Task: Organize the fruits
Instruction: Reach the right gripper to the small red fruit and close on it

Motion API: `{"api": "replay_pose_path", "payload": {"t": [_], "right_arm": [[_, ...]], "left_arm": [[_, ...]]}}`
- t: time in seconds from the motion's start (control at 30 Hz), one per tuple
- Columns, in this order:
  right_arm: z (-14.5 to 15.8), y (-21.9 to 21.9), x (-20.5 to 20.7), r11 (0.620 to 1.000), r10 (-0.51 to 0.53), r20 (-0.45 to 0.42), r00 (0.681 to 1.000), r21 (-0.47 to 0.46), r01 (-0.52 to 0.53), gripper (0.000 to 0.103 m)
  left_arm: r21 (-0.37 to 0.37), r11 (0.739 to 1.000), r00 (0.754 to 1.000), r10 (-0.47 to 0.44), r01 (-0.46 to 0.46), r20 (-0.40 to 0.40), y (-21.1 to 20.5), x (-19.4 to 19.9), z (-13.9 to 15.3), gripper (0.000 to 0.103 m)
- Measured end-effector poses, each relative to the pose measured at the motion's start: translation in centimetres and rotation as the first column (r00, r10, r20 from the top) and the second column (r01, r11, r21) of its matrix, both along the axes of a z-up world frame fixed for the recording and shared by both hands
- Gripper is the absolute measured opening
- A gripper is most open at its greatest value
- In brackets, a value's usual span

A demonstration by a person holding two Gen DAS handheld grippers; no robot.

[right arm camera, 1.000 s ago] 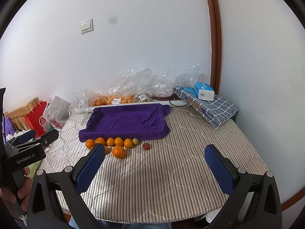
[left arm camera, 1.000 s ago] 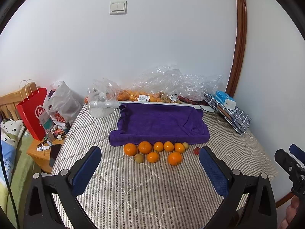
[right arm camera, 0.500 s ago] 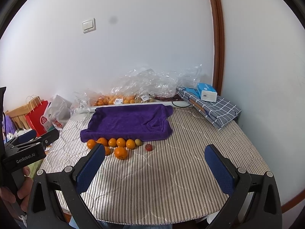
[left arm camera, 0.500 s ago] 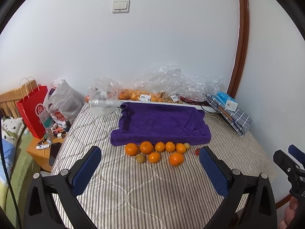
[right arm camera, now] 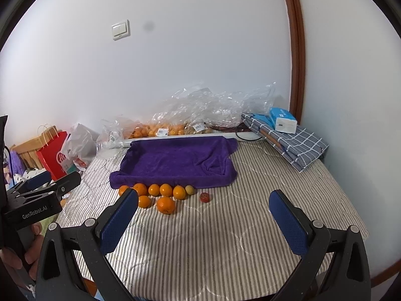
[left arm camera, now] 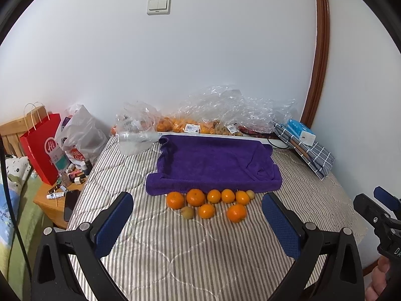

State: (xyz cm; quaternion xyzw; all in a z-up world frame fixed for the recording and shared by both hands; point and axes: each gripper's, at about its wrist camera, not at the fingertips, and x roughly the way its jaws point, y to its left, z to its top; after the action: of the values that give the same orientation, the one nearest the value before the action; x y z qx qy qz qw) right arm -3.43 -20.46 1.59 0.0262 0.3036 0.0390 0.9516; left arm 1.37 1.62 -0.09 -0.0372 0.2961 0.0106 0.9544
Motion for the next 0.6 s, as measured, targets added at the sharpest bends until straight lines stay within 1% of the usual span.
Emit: {"api": "replay_pose_path", "payload": {"t": [0.13,0.3,0.47,0.5,0.57,0.6], "right_arm": [[-0.7,0.1,1.2,1.0,0.007,0.002,1.0,-0.009,-0.007,0.103],[-2.8,-0.1,3.5,1.0,-0.006,-0.007,1.0,-0.026,0.006,0.103],[-5.7,-0.5,6.4,1.0,-0.009,-0.079,0.997,-0.022,0.007,0.1],[-6.4,-0.5,7.0,1.0,-0.008,-0.093,0.996,-0.027,0.006,0.098],[-8.1,-0.5,8.3,0.999,0.009,-0.133,0.991,-0.031,-0.014,0.096],[-8.7,-0.5,8.7,1.0,0.012,-0.147,0.989,-0.027,-0.017,0.094]], "left_arm": [[0.006,1.0,1.0,0.0,0.0,-0.013,0.5,1.3,-1.0,0.103],[0.002,1.0,0.999,0.016,-0.016,-0.033,1.5,3.3,-3.1,0.103],[-0.007,1.0,0.998,0.018,-0.019,-0.068,2.9,5.3,-5.4,0.1],[-0.002,1.0,0.996,0.019,-0.02,-0.082,3.2,5.8,-6.0,0.1],[0.0,1.0,0.994,0.023,-0.023,-0.111,4.0,6.8,-7.0,0.1],[-0.005,1.0,0.992,0.029,-0.03,-0.124,4.5,7.3,-7.8,0.1]]}}
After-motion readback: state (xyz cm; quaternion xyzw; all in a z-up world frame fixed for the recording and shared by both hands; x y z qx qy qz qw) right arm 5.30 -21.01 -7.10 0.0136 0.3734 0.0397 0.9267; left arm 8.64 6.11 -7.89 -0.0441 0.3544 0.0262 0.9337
